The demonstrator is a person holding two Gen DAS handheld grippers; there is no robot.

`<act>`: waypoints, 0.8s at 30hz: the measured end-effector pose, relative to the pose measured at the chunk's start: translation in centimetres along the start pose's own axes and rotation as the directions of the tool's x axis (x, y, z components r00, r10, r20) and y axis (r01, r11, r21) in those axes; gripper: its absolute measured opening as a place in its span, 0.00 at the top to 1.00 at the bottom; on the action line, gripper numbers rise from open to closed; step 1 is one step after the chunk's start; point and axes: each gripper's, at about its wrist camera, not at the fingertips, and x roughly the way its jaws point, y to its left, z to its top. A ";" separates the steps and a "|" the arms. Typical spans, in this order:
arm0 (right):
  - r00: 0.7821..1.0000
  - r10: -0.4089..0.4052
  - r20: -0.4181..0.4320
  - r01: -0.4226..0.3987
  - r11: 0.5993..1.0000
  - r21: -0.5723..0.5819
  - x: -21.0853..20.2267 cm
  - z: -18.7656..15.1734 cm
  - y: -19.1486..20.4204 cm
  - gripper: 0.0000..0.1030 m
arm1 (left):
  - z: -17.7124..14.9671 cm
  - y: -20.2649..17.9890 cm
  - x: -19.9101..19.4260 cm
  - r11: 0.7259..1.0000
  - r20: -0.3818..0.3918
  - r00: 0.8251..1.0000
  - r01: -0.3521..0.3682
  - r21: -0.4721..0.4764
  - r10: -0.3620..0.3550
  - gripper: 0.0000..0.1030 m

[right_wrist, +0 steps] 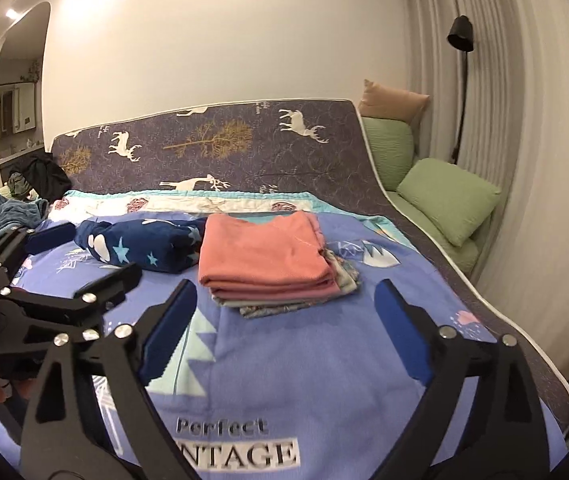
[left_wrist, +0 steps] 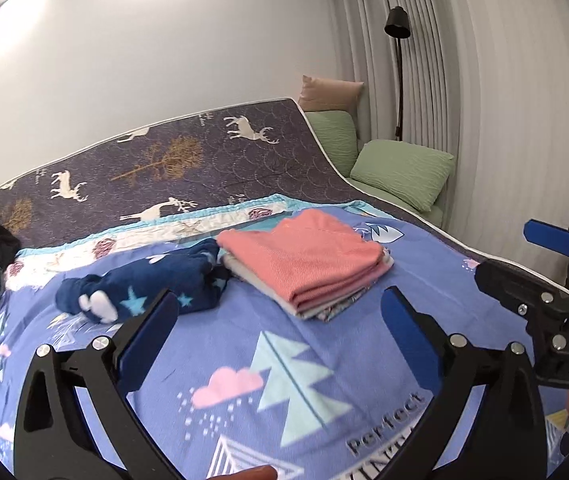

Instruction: Fold small clothes

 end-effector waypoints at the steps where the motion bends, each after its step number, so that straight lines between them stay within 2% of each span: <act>1: 1.000 0.003 -0.001 -0.003 1.000 0.007 -0.5 -0.2 0.0 0.10 | -0.3 0.0 -0.8 1.000 0.003 1.000 -0.003 -0.003 0.003 0.01; 7: 1.000 0.020 -0.019 -0.018 0.996 0.092 -3.9 -1.5 -0.6 0.08 | -1.8 0.3 -4.8 0.999 0.015 0.999 -0.029 -0.013 0.029 0.01; 14: 0.999 0.006 -0.039 -0.001 0.992 0.128 -6.5 -2.8 -0.1 0.08 | -3.8 0.9 -8.0 0.999 0.000 1.000 -0.030 -0.031 0.030 0.01; 24: 0.998 0.012 -0.060 -0.007 0.996 0.091 -8.0 -4.0 1.9 0.08 | -4.9 1.0 -9.9 0.999 -0.008 0.999 -0.039 -0.029 0.039 0.01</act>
